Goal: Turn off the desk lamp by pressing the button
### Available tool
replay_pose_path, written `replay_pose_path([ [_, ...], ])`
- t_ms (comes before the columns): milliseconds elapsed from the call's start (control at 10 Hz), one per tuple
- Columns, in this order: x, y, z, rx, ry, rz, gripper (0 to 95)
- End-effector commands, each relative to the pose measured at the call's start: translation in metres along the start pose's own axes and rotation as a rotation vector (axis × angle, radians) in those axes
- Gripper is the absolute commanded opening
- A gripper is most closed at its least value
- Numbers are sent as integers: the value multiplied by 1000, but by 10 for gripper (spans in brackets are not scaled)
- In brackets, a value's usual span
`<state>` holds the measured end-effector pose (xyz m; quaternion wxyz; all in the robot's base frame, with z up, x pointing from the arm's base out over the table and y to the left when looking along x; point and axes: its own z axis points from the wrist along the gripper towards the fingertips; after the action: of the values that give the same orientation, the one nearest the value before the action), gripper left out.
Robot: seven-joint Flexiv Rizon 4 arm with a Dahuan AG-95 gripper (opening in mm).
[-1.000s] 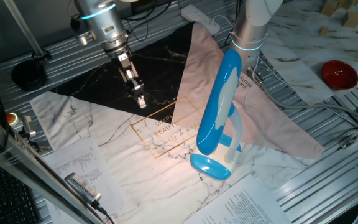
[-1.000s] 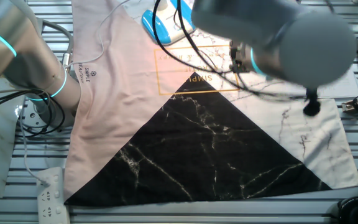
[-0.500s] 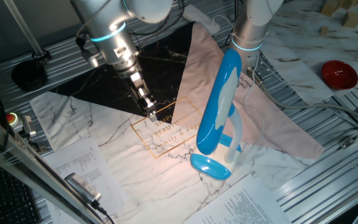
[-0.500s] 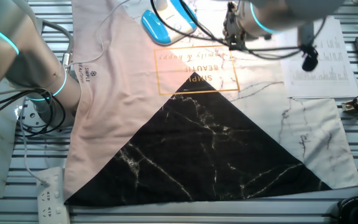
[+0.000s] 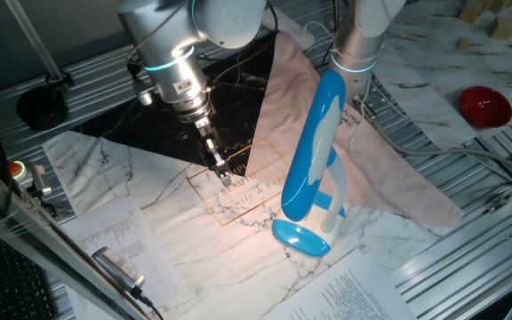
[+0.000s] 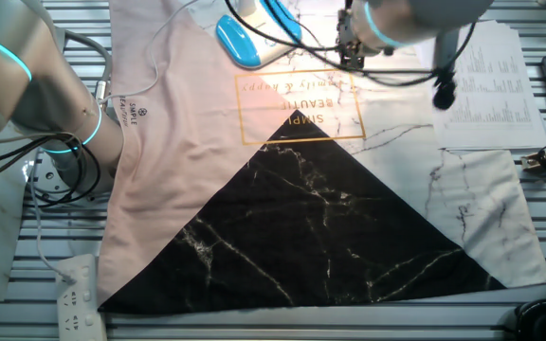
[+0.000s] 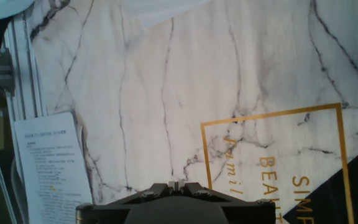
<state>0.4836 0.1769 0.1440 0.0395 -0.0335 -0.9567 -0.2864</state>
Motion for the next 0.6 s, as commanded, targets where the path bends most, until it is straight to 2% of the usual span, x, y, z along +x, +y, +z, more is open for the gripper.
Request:
replay_pose_path([
  [100,1,1,1,-32,-17,24,0],
  [300,1,1,1,-23,-15,-7,0],
  [400,1,1,1,-1,-4,-63,0],
  [500,1,1,1,37,4,-88,0],
  [600,1,1,1,82,27,-121,0],
])
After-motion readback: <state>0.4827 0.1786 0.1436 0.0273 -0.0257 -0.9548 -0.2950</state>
